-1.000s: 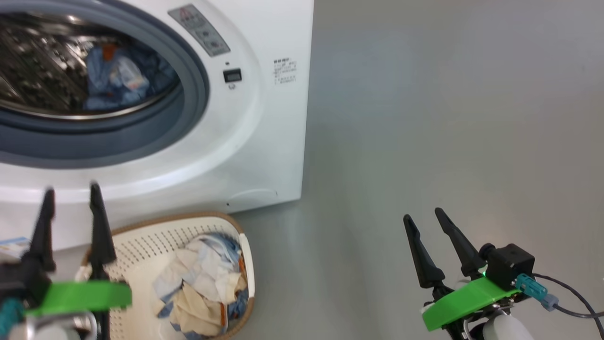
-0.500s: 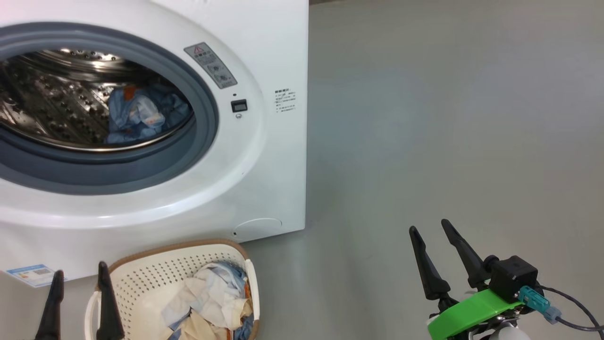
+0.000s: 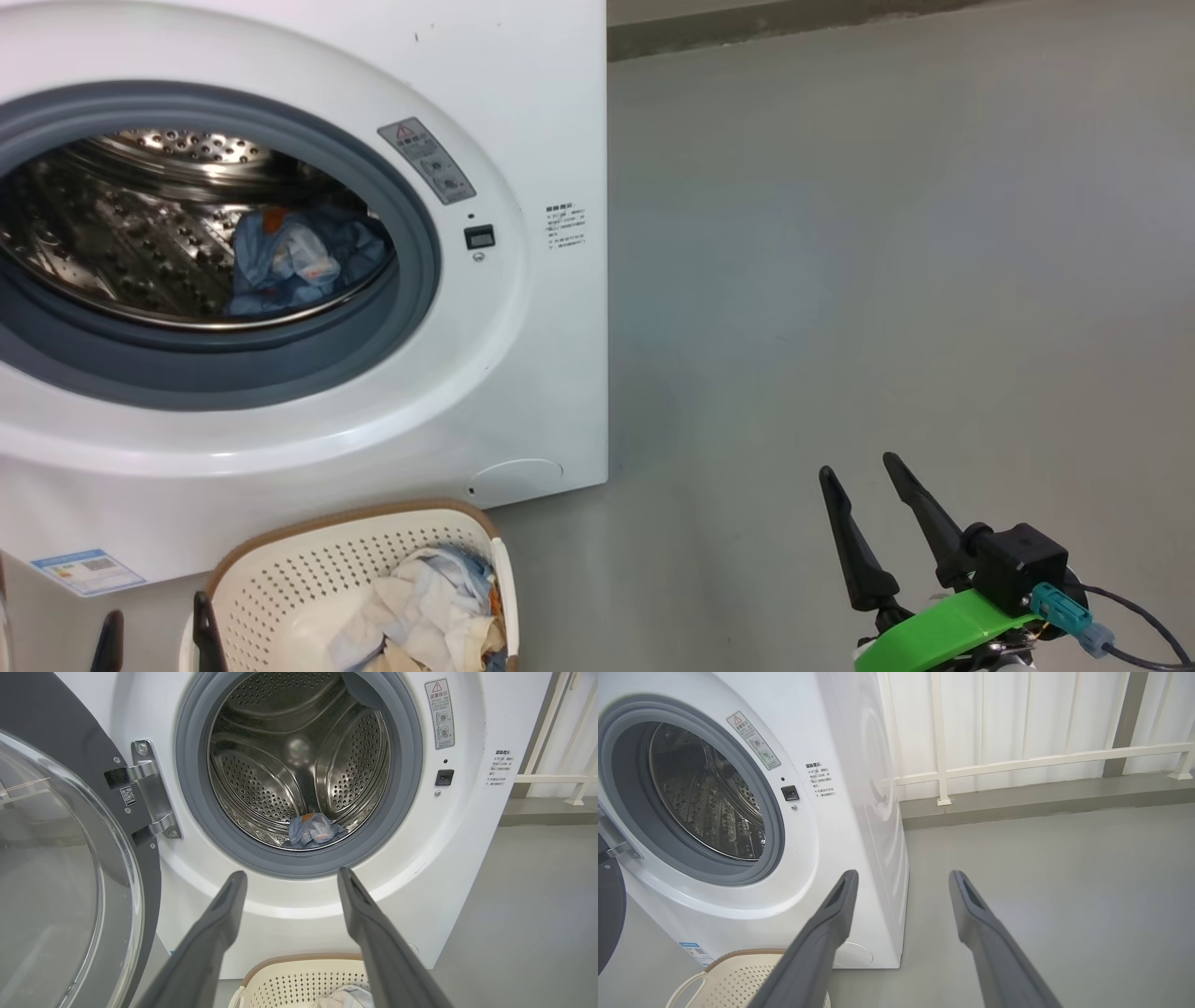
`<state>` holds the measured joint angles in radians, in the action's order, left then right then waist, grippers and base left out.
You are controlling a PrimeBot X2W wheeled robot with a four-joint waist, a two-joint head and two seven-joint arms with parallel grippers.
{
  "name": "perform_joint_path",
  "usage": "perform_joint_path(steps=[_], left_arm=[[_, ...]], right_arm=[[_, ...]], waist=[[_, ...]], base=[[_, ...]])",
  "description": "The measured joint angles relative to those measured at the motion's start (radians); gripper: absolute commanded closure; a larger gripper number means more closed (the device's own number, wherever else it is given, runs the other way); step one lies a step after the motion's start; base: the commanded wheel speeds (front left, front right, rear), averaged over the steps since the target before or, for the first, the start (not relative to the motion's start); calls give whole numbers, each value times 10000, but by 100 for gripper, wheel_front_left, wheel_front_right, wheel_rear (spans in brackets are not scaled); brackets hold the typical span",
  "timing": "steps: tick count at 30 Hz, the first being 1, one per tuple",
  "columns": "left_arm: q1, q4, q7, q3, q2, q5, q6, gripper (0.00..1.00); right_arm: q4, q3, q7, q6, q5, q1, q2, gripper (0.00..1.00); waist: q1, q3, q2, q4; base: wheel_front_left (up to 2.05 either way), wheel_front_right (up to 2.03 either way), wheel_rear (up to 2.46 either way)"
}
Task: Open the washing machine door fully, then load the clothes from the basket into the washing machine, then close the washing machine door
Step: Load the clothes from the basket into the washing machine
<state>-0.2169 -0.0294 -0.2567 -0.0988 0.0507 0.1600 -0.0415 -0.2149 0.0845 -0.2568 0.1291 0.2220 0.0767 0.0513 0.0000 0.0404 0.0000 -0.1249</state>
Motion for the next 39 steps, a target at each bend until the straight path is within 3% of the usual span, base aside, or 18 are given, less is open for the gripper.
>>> perform_joint_path(steps=[18,39], left_arm=[[-661,-286,0,280,-35,19,-606,0],[-869,-343,0,435,-33,111,-788,0]], right_arm=[[98,-247,0,0,-366,-372,-4,0],[150,-318,0,0,-368,-395,-8,0]], waist=[[0,-411,0,130],[1,-338,0,421]], base=[[0,0,0],[0,0,0]])
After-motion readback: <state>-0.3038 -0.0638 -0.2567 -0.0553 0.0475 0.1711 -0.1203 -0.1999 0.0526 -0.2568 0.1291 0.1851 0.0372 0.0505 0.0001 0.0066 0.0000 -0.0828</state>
